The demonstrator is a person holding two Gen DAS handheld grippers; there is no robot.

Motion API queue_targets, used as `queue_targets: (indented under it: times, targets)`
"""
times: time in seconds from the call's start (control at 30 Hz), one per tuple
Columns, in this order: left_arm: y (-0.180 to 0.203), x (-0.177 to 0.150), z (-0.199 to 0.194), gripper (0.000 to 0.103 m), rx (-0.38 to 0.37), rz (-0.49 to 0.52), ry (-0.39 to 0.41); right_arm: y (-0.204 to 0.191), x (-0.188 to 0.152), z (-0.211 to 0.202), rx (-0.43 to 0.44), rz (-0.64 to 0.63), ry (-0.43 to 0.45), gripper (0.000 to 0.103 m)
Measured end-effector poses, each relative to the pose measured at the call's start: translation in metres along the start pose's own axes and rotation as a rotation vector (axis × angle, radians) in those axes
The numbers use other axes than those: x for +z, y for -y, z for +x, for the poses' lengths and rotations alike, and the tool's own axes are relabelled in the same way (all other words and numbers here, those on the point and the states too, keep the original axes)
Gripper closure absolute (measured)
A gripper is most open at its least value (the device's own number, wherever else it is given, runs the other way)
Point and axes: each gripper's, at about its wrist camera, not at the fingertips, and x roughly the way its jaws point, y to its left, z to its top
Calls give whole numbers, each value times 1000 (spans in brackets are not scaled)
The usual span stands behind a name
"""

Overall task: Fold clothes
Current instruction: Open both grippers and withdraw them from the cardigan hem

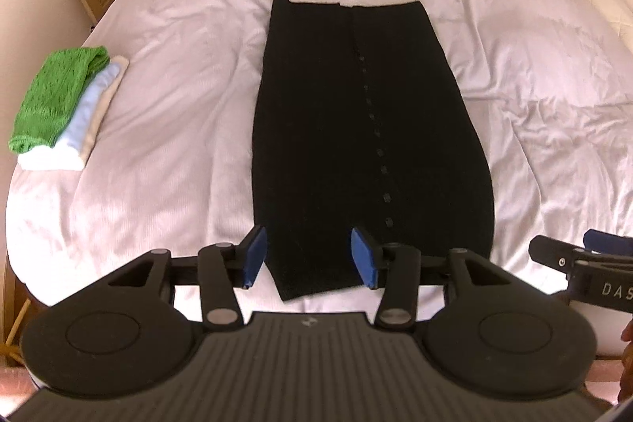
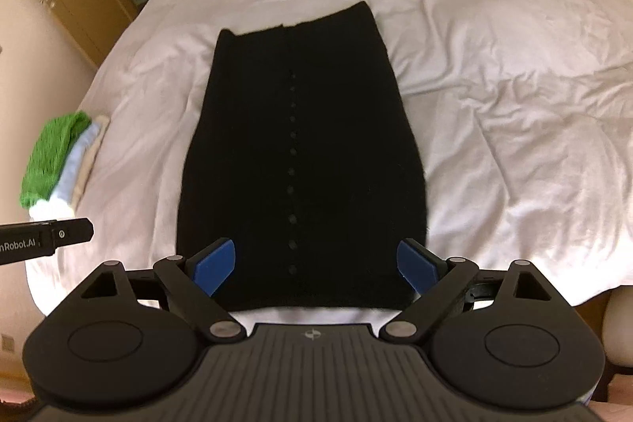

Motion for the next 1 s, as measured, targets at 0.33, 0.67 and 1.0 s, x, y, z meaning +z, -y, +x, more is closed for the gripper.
queue_targets:
  times: [0.33,0.67,1.0]
  targets:
    - [24,-56,-15,57,37,-63,-37,31,-38,-17,-12,-80,-58,11]
    - [33,-73,-25,55,59,-79,-59,46,-53,-35,6,-110,-82,10]
    - [31,-68,-9,54,65,-73,-87,51,-52,-27,15,-99,-113,10]
